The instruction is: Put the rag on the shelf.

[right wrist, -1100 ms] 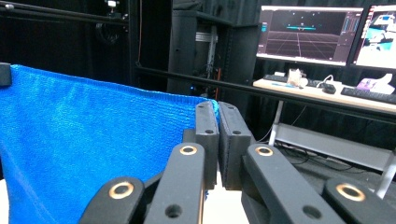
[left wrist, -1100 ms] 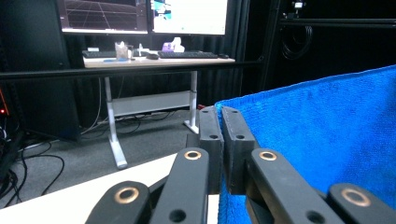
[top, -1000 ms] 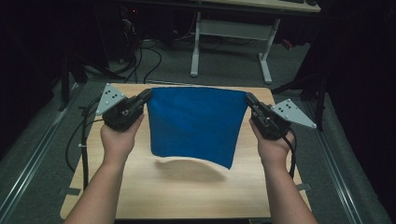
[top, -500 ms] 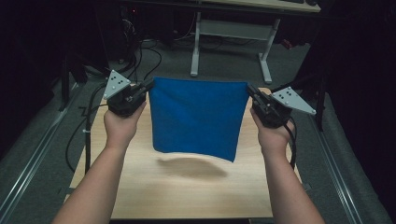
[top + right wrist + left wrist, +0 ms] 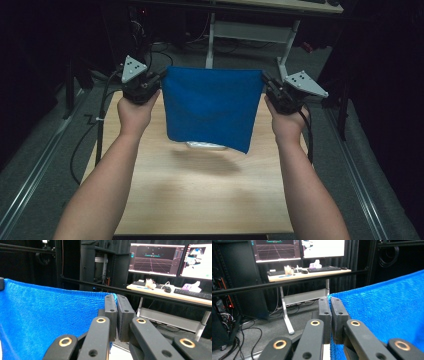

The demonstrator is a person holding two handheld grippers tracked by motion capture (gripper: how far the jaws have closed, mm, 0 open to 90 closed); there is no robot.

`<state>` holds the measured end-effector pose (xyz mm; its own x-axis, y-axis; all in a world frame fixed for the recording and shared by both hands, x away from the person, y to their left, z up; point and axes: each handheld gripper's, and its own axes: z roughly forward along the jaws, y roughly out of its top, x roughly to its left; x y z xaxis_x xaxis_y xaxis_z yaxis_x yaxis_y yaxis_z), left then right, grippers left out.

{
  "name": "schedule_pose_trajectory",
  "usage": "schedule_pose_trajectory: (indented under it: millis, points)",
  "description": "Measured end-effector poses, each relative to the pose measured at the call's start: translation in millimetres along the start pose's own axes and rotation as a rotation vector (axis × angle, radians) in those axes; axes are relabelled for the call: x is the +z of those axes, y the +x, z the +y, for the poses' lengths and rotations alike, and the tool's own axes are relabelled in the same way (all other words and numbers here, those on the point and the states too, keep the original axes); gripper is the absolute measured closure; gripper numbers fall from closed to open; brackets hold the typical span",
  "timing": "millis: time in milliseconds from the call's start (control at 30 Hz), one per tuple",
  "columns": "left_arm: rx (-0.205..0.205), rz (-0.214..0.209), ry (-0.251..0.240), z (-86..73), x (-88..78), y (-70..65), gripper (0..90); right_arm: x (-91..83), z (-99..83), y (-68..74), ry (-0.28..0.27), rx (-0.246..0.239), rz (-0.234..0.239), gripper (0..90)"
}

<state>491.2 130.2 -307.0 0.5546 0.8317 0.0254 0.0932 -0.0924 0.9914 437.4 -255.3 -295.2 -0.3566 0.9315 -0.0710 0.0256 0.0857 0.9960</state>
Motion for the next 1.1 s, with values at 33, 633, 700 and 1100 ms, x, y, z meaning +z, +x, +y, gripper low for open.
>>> schedule_pose_trajectory:
  millis: [33,633,700,1100]
  points:
    - [-0.005,0.005,-0.002,-0.9,4.1,1.7,88.1,2.6,-0.5,-1.0,0.004,0.004,0.0,88.8]
    - [0.019,0.06,0.207,-31.2,71.4,21.0,87.8,72.1,-34.3,-20.1,0.209,-0.056,-0.078,88.9]
    - [0.016,0.055,0.233,-42.2,73.6,22.4,87.8,79.8,-43.0,-18.3,0.253,-0.071,-0.08,88.9]
    - [-0.019,-0.017,0.331,-88.0,69.9,19.9,87.8,83.0,-83.9,-16.8,0.35,-0.062,-0.061,88.9]
